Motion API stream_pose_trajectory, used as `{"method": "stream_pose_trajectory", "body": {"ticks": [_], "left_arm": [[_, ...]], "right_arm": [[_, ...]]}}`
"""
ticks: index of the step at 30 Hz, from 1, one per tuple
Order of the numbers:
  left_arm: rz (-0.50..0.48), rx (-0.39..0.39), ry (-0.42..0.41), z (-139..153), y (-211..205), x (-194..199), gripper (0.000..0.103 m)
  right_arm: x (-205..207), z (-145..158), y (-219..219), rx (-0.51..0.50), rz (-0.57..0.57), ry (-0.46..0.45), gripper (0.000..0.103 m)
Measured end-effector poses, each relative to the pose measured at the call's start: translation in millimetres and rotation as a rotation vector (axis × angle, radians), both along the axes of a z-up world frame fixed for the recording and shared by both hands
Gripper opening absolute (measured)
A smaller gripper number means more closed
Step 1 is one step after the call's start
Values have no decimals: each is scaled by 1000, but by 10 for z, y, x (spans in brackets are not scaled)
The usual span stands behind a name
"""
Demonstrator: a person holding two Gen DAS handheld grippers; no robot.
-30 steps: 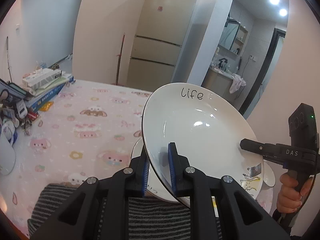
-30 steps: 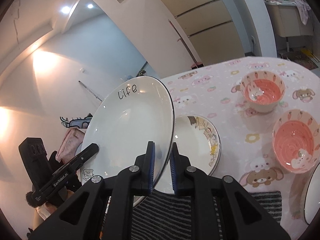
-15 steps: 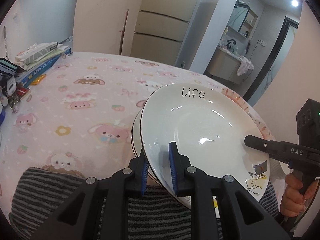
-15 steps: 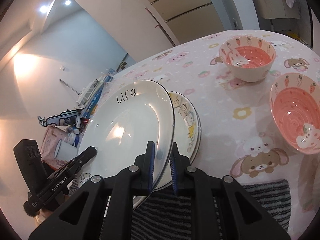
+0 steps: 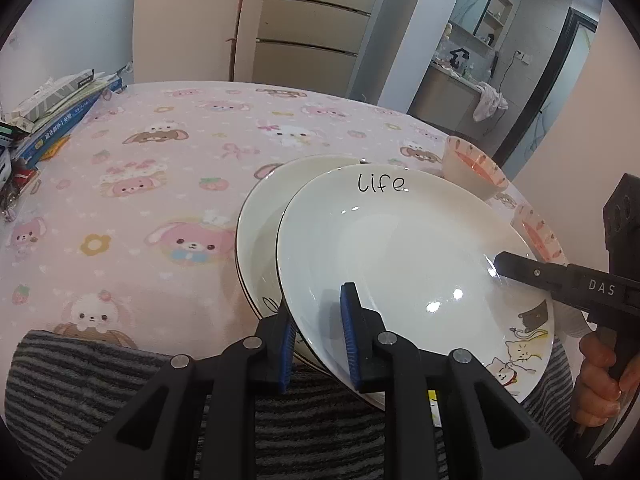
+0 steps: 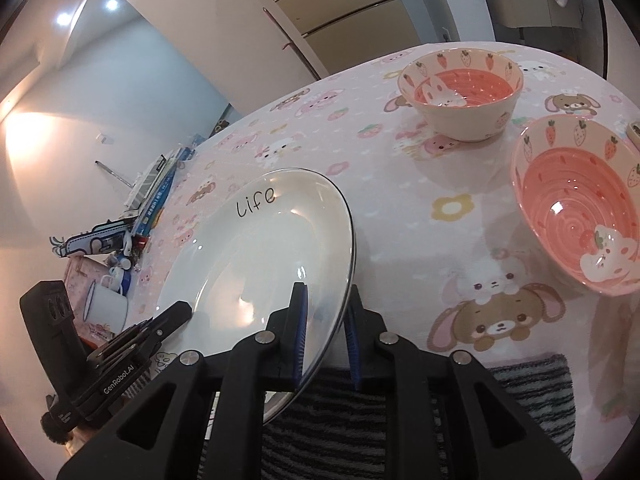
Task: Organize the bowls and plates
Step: 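Lower the 'Life' plate onto the stacked plates and open both grippers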
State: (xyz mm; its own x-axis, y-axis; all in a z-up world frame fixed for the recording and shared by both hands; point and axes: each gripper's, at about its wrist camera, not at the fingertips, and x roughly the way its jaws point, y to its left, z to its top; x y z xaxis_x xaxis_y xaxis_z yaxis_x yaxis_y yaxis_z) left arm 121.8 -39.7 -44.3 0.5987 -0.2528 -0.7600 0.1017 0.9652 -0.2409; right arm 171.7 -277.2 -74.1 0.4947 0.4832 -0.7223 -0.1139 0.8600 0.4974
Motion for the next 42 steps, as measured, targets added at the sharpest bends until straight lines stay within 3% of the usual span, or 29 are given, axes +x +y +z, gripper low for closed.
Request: {"method": "stream_pose_trajectory", "body": {"ticks": [12,18,21,23,24,26,31,35,42], "left_arm": [[-4,43,-4,-24,-76,19,24],[1,74,-3,-26,-142,30,35],[-14,83,-31,6,-184,-22,54],[26,146,-95,95,-210,-106,82],[37,160,-123,136,-210,-145,84],[20,146,-148,189,-193,-183,84],[52,135,-116,154,-107,-143,84],[72,106,-74,90,-28,-84,84],[103,131,24,-103,-6,15,84]], "right_arm": [[-8,-36,28,-50,-14,-7,19],[-18,-34,35,-71,-24,-24,17],[-15,-32,30,-77,-44,-26,14],[-17,-20,21,-67,-50,-35,16],[-15,-20,19,-69,-55,-30,16],[-13,-17,19,-74,-59,-39,15],[-12,-8,39,-95,-65,-49,15],[-10,-9,54,-105,-63,-54,15],[6,-13,90,-132,-48,-65,15]]}}
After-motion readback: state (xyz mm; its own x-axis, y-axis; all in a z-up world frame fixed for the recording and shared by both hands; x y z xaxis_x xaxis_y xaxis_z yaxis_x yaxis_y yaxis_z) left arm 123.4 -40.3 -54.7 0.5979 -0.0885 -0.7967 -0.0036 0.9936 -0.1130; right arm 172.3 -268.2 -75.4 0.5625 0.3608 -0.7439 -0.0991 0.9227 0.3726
